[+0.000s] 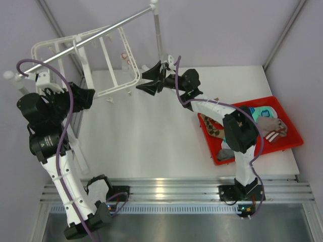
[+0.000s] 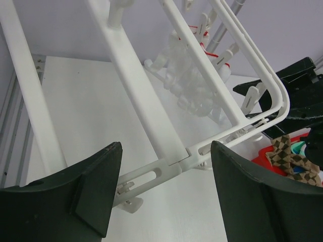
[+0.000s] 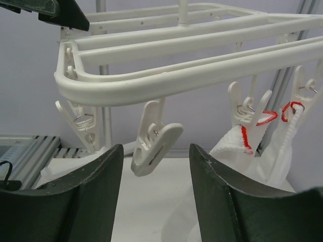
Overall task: Clip the socks to the hanger
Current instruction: Open the clamp at the hanger.
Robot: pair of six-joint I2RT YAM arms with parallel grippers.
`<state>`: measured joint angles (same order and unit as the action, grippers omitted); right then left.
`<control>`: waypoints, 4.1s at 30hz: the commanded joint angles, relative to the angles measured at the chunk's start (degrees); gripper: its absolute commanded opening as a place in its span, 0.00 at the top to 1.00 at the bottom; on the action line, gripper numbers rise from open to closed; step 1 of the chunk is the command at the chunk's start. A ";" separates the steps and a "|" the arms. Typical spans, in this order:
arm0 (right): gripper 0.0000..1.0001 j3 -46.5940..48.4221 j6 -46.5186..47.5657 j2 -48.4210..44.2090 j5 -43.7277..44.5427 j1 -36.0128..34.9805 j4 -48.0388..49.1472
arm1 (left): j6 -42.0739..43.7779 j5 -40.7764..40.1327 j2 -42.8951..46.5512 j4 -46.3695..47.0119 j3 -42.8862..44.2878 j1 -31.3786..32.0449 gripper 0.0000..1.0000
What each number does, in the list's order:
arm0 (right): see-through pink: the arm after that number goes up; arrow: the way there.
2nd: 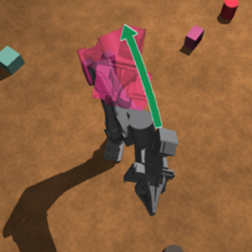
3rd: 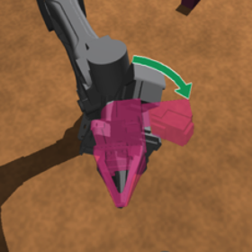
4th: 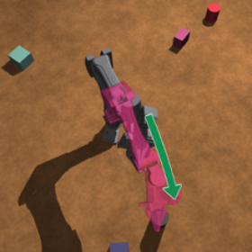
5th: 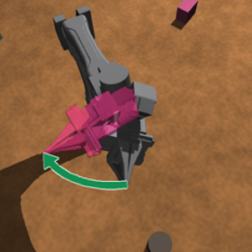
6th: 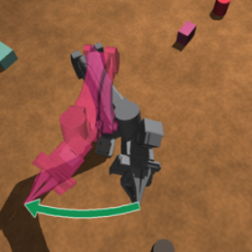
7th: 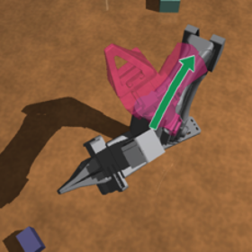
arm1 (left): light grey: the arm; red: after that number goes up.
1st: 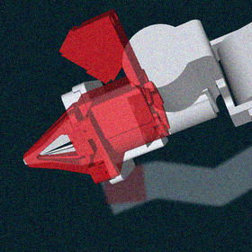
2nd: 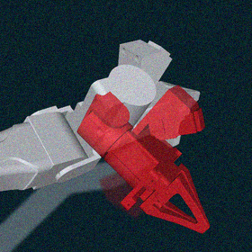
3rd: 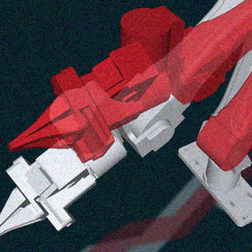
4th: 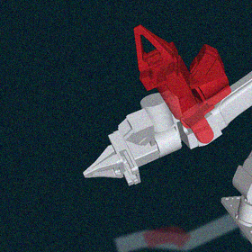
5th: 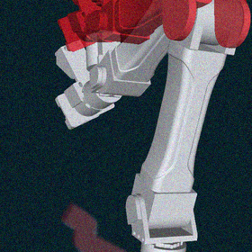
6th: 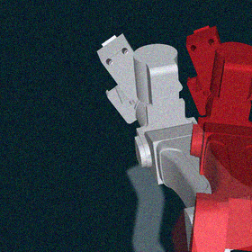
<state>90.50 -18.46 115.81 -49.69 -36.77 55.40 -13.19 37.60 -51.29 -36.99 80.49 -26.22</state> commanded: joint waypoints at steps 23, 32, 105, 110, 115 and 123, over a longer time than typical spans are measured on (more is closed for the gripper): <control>1.00 -2.78 2.02 -6.82 -1.20 1.96 -1.78 | -2.89 0.45 1.54 -5.98 8.10 -0.33 0.20; 1.00 -5.42 2.55 -10.34 -5.59 4.43 -3.36 | -2.27 -7.19 0.40 -15.83 14.43 -0.41 0.19; 1.00 10.66 32.70 -11.31 -0.23 -10.34 -49.33 | -4.56 2.04 -6.37 -7.39 8.38 20.24 0.27; 1.00 11.63 29.97 -10.25 0.65 -9.98 -48.28 | -1.67 0.37 -5.41 -8.62 7.32 22.52 0.28; 1.00 10.06 31.81 -11.48 -1.46 -9.98 -48.10 | 0.09 1.86 -2.42 -8.80 4.59 23.49 0.32; 1.00 8.65 36.47 -13.59 0.65 -10.77 -47.93 | -0.95 0.53 0.05 -9.77 4.15 23.58 0.32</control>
<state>99.04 15.40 105.49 -49.34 -46.39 4.49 -13.54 38.24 -51.59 -48.47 85.21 -2.94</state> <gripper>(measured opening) 0.163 0.678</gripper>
